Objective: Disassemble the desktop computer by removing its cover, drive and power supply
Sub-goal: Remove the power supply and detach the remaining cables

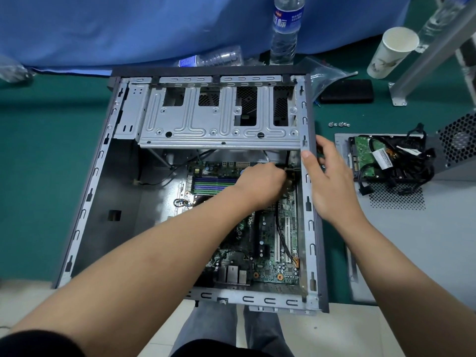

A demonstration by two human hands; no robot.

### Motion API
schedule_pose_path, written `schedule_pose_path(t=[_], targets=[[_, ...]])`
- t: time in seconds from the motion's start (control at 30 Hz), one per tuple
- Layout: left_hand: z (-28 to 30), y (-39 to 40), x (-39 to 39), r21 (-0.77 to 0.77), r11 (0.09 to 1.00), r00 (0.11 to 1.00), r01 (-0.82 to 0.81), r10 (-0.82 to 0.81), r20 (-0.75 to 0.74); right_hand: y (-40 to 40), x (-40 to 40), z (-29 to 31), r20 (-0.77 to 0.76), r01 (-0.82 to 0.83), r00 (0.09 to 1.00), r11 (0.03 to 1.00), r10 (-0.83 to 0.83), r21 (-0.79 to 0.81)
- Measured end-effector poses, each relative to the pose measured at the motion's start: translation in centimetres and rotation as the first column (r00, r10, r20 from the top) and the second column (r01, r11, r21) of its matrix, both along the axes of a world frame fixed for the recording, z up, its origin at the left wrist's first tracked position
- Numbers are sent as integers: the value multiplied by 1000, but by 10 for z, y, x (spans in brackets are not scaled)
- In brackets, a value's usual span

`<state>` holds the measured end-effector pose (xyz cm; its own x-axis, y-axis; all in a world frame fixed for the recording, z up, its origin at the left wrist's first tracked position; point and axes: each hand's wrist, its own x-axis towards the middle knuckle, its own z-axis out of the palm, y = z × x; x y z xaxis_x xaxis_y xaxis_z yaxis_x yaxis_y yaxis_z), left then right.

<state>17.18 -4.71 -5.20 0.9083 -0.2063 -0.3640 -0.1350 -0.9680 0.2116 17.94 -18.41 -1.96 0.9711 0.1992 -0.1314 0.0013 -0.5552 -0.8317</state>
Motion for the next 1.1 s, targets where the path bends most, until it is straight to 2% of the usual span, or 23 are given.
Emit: schedule_pose_path(t=[0.1,0.23,0.3,0.43,0.63,0.73,0.83,0.9,1.1], targets=[[-2,3,-1,-13,1000,1000,1,-1,-19,0,0,1,-3,1,1000,1000,-1,1],[0,5,-2,-163,985,994,50,-66,-91,0,0,1,0,0,1000,1000,0,-4],[2,4,-1,-189,981,994,47,-65,-92,0,-1,1,-1,-1,1000,1000,1,-4],[3,1,-2,-171,985,999,-8,1,-40,0,-1,1,-4,-2,1000,1000,2,2],[-4,2,-4,-54,995,996,-86,86,-5,0,0,1,-5,-5,1000,1000,5,5],[-5,5,-3,-67,996,998,-53,50,-41,0,0,0,-5,-7,1000,1000,7,7],[0,8,-2,-215,976,993,18,-43,-112,0,0,0,-4,-5,1000,1000,5,8],[4,9,-1,-248,968,986,48,-85,-142,0,0,1,-5,-6,1000,1000,6,5],[13,7,6,-132,987,989,90,-104,-103,0,0,1,-3,-8,1000,1000,8,0]])
